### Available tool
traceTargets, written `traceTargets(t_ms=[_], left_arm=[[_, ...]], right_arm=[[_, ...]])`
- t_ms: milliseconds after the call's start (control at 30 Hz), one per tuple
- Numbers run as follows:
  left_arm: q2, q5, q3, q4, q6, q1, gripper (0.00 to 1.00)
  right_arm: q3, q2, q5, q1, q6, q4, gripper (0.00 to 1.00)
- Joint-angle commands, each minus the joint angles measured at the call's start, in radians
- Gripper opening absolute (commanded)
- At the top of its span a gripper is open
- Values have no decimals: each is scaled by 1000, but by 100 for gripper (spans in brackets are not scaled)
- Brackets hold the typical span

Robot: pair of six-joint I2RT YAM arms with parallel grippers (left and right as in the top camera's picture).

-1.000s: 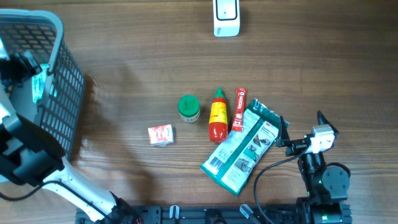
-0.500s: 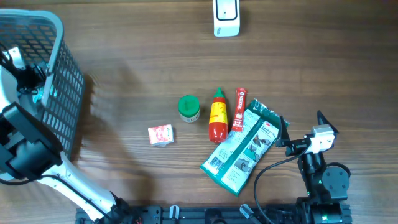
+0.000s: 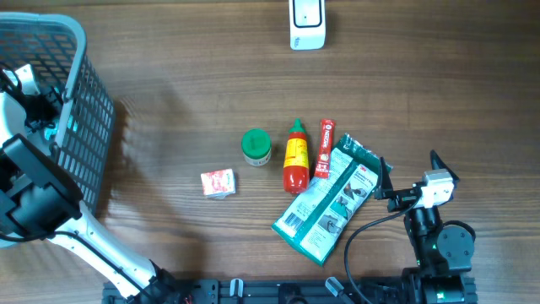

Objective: Scan the item barcode
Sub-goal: 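Grasp the light-green toilet tissue pack in the basket with the left gripper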

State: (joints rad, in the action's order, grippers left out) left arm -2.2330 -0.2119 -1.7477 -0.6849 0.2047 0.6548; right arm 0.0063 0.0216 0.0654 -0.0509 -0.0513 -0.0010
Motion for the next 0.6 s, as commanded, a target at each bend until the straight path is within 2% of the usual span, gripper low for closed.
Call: traceTargets(t_ms=[0, 67, 100, 233, 367, 567], left_arm=[[-55, -60, 10, -19, -10, 4, 94], [-54, -61, 10, -23, -10, 5, 71], [-54, -61, 10, -29, -10, 5, 63], [-50, -61, 9, -61, -10, 5, 42], [-13, -60, 5, -80, -15, 5, 31], [135, -58, -23, -82, -64, 5, 34]], right_arm=[[-1, 1, -14, -5, -9, 2, 100], [-1, 1, -14, -5, -9, 2, 100], [-1, 1, -14, -5, -9, 2, 100], [-1, 1, -14, -5, -9, 2, 100], [-1, 1, -14, -5, -9, 2, 100], [-1, 1, -14, -5, -9, 2, 100]])
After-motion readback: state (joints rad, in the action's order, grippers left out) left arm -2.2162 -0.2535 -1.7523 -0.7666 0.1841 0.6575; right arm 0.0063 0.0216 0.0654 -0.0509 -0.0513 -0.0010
